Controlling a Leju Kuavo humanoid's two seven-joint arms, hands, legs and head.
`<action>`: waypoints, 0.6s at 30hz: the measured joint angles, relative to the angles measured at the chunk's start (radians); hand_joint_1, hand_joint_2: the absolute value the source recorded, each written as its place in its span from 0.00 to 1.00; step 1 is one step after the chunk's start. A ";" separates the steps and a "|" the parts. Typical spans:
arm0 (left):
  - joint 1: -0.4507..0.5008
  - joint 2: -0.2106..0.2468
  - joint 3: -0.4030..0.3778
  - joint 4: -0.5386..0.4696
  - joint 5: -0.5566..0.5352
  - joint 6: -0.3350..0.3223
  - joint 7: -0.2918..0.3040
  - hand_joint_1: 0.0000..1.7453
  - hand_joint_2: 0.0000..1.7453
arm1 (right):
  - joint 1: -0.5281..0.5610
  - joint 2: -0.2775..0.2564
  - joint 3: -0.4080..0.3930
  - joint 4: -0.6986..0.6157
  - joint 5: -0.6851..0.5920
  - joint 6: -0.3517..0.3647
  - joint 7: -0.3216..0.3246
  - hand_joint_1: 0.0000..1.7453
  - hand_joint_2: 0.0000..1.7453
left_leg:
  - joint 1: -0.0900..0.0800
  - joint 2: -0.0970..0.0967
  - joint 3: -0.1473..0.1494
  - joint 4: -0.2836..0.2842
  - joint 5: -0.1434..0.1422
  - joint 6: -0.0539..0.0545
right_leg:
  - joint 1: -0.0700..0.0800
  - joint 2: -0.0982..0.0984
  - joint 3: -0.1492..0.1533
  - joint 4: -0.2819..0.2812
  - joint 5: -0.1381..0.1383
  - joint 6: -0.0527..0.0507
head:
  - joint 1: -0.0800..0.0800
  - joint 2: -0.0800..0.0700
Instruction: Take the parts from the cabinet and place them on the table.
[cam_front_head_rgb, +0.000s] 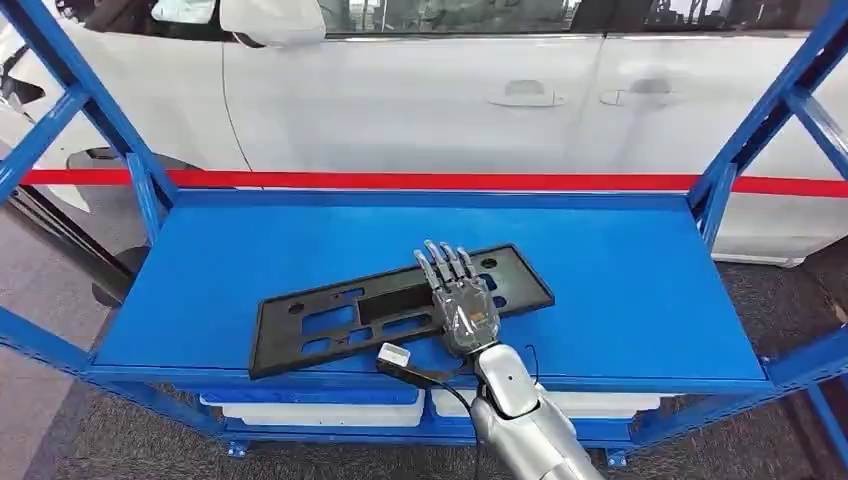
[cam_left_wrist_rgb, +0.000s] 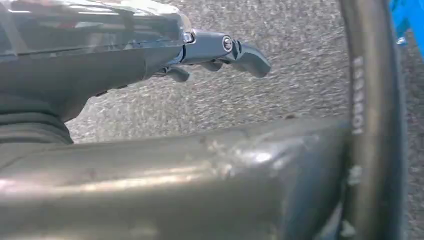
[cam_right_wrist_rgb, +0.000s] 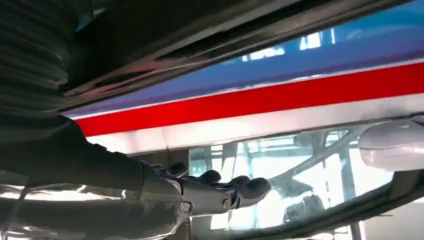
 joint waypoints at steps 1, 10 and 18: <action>0.000 0.000 0.001 0.000 0.000 0.000 0.001 0.00 0.00 | 0.001 0.000 0.000 0.002 0.000 0.000 0.000 0.00 1.00 | 0.000 -0.002 -0.001 0.002 0.030 0.012 | 0.002 0.000 0.001 0.001 -0.005 0.007 | 0.001 0.000; -0.001 0.000 0.014 0.000 -0.026 -0.001 0.004 0.00 0.00 | -0.042 -0.023 0.013 0.063 0.035 0.001 0.079 1.00 1.00 | 0.011 0.000 0.015 -0.014 0.030 0.041 | -0.011 -0.006 -0.150 0.283 -0.112 0.042 | 0.001 0.000; 0.000 0.000 0.041 0.000 -0.030 -0.005 -0.002 0.00 0.00 | -0.133 -0.044 0.027 0.158 -0.039 0.021 0.084 1.00 1.00 | 0.006 -0.003 0.034 -0.019 0.015 0.005 | -0.002 -0.004 -0.023 -0.006 0.018 0.011 | 0.001 0.000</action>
